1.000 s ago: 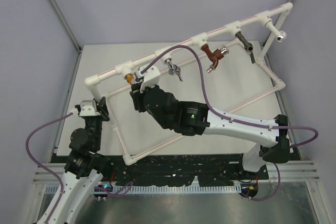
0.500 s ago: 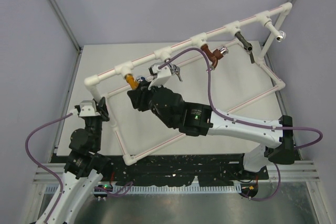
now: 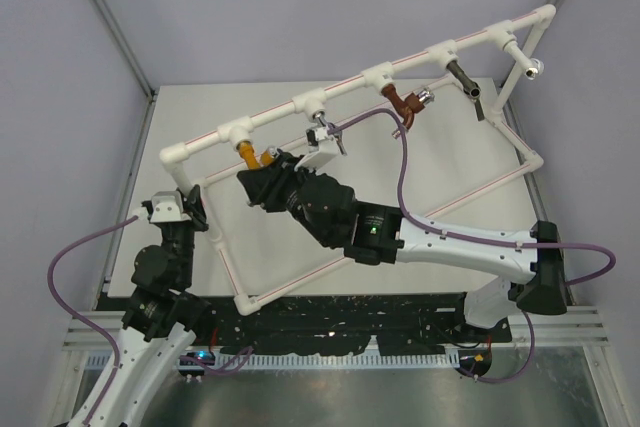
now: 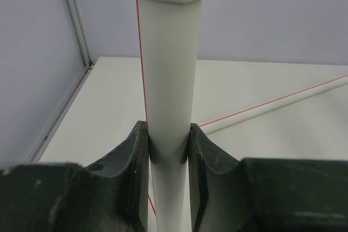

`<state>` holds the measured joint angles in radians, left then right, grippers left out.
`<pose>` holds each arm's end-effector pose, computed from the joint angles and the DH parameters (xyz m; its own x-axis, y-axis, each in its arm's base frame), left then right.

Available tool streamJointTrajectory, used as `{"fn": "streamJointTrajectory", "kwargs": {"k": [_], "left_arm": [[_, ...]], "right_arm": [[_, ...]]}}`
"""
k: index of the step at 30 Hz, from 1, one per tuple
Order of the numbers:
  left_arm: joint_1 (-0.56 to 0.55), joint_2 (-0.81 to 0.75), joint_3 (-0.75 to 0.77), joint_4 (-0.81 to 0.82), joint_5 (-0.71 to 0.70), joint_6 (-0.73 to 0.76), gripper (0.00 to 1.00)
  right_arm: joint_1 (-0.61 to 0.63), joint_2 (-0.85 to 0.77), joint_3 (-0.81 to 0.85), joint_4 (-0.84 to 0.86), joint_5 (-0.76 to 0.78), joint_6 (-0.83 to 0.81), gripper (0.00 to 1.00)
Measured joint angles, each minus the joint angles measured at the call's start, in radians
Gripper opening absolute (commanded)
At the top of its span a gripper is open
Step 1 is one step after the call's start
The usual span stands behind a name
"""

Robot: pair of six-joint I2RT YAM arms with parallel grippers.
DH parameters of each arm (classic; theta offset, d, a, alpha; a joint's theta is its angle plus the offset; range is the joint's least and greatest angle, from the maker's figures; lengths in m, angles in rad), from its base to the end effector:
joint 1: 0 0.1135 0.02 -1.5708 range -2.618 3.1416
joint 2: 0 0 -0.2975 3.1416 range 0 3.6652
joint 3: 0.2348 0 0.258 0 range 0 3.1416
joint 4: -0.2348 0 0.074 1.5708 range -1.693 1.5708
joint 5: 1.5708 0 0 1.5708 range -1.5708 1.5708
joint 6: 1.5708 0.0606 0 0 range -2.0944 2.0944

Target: Install the water faucets

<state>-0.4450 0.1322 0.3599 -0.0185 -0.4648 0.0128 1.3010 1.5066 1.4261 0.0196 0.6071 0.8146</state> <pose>0.0851 -0.0105 0.2944 0.1873 -0.0766 -0.9793 -0.0134 0.9967 -0.0806 0.1344 0.3565 0.4425 -0.4766 0.5183 -0.7101 -0.4272 0.5695 0.7023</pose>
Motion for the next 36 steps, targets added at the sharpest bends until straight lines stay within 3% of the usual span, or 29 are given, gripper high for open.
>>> {"fn": "streamJointTrajectory", "kwargs": {"k": [15, 32, 36], "left_arm": [[0.0, 0.001, 0.0, 0.001, -0.007, 0.0, 0.0], [0.0, 0.003, 0.0, 0.013, -0.034, 0.005, 0.0], [0.0, -0.012, 0.0, 0.0, -0.061, 0.021, 0.0]], "right_arm": [[-0.025, -0.015, -0.211, 0.369, -0.061, 0.295, 0.05], [-0.061, 0.002, -0.292, 0.573, -0.163, 0.631, 0.05], [-0.064, 0.019, -0.293, 0.608, -0.193, 0.643, 0.35]]}}
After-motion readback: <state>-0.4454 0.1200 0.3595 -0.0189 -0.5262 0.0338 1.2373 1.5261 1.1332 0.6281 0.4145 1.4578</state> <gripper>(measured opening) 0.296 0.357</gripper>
